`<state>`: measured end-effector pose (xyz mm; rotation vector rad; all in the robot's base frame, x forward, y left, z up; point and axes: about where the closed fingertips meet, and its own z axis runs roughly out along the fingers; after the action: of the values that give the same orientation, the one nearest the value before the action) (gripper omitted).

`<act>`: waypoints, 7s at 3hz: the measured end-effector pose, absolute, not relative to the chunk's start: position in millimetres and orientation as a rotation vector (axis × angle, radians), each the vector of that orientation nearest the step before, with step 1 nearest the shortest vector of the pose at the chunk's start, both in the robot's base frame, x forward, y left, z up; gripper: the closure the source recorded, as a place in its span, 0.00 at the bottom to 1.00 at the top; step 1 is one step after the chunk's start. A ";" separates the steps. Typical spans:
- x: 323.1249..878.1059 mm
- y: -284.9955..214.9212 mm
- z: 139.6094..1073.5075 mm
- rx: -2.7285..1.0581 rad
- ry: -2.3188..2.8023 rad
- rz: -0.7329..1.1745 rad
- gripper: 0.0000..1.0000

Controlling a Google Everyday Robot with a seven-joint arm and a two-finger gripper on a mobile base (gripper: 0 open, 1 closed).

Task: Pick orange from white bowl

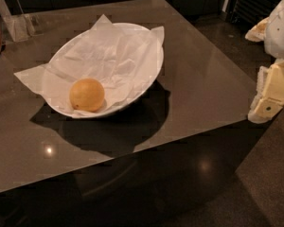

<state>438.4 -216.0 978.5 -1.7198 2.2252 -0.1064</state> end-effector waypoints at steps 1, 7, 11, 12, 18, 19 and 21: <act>438.4 -215.9 978.6 -1.720 2.225 -0.106 0.00; 501.7 -31.5 971.5 -1.777 1.770 0.523 0.00; 531.7 46.1 944.9 -1.817 1.671 0.579 0.00; 548.0 72.4 944.3 -1.877 1.628 0.563 0.00; 527.3 103.6 866.4 -1.800 1.654 0.982 0.22; 534.8 112.7 871.8 -1.817 1.631 0.972 0.22; 535.8 117.9 875.4 -1.828 1.624 0.916 0.64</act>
Offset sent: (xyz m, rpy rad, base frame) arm 0.0099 0.0201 0.0065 0.0992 -0.0177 0.0201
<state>535.8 117.9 875.4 -1.8284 1.6237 0.9159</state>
